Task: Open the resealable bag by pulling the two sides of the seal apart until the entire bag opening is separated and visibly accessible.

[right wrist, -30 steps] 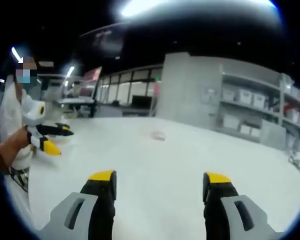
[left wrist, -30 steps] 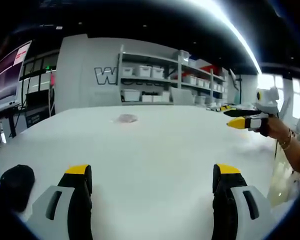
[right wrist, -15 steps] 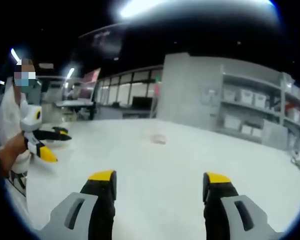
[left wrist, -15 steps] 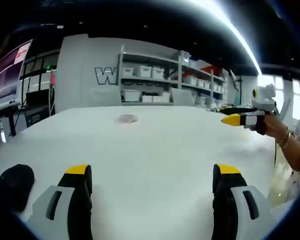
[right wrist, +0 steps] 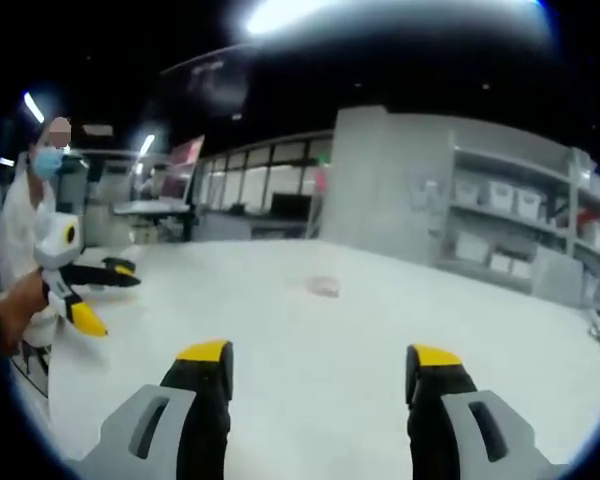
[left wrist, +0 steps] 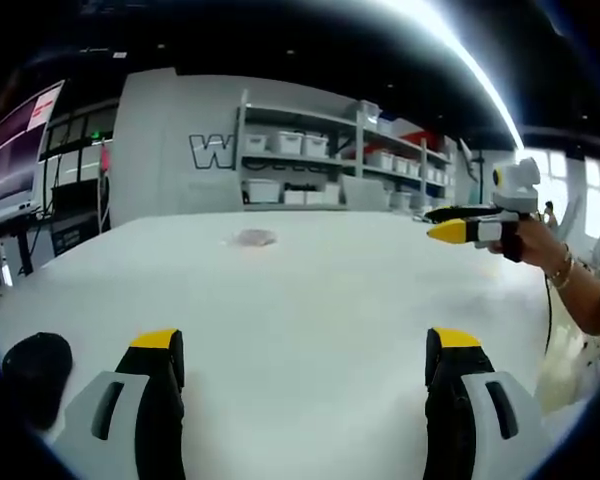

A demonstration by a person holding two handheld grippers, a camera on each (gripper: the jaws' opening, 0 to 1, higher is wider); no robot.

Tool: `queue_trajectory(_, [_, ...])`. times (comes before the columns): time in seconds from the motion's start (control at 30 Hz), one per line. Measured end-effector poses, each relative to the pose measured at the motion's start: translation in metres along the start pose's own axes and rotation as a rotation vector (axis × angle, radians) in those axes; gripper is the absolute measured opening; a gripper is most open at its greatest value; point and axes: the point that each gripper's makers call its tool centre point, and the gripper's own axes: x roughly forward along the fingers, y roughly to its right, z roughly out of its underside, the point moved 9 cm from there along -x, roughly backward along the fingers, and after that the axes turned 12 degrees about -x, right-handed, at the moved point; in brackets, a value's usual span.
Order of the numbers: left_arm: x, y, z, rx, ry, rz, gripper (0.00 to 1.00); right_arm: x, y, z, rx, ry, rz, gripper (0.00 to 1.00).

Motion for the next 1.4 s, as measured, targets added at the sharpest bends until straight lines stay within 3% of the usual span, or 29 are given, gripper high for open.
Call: queue_trajectory(1.4, [0.010,0.004,-0.011,-0.002,-0.028,0.003,0.99,0.047,0.022,-0.004,0.034,-0.031,-0.042,0.68])
